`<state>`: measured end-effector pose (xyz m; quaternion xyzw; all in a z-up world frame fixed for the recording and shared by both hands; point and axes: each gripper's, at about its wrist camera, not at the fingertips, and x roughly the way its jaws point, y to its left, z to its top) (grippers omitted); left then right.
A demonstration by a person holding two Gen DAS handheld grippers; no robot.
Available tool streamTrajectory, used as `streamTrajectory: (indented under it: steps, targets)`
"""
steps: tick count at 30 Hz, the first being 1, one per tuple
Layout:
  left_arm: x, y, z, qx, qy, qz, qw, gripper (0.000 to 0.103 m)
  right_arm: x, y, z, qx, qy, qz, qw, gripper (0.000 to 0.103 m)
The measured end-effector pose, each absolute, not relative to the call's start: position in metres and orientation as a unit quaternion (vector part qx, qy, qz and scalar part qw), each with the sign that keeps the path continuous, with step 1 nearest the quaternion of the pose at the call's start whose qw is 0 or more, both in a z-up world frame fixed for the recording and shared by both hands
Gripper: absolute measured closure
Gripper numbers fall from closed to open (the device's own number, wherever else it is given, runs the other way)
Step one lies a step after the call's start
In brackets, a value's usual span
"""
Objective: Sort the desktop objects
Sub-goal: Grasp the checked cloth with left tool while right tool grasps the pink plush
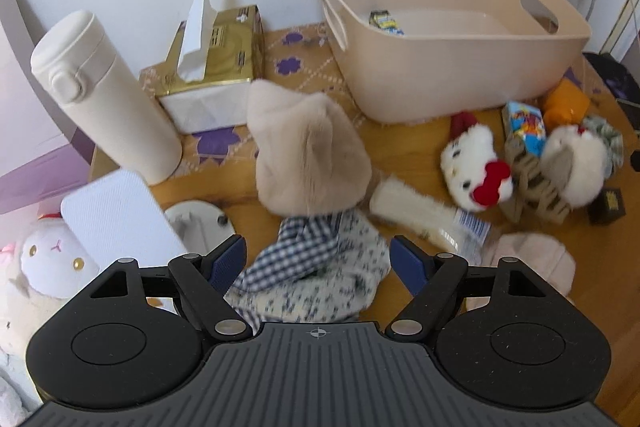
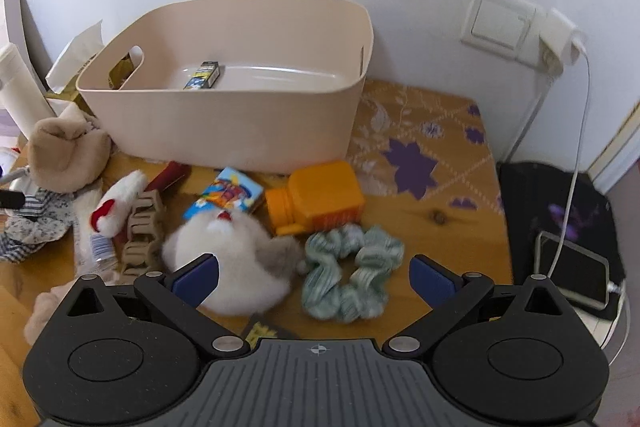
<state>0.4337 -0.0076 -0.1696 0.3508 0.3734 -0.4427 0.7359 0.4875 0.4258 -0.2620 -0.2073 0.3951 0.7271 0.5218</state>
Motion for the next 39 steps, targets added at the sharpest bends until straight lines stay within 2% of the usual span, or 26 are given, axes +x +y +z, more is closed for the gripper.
streamTrajectory:
  steps: [5, 23, 32, 39]
  targets:
    - [0.428, 0.002, -0.175, 0.377, 0.362, -0.441, 0.73, 0.023, 0.474, 0.411, -0.261, -0.186, 0.414, 0.734, 0.505, 0.0]
    - [0.423, 0.025, -0.21, 0.434, 0.336, -0.458, 0.7, 0.023, 0.381, 0.389, -0.236, -0.174, 0.409, 0.792, 0.419, 0.0]
    - [0.428, 0.021, -0.233, 0.444, 0.345, -0.454, 0.692, 0.023, 0.339, 0.395, -0.252, -0.203, 0.425, 0.787, 0.398, 0.0]
    - [0.436, 0.015, -0.24, 0.414, 0.362, -0.461, 0.697, 0.022, 0.318, 0.404, -0.266, -0.229, 0.432, 0.775, 0.4, 0.0]
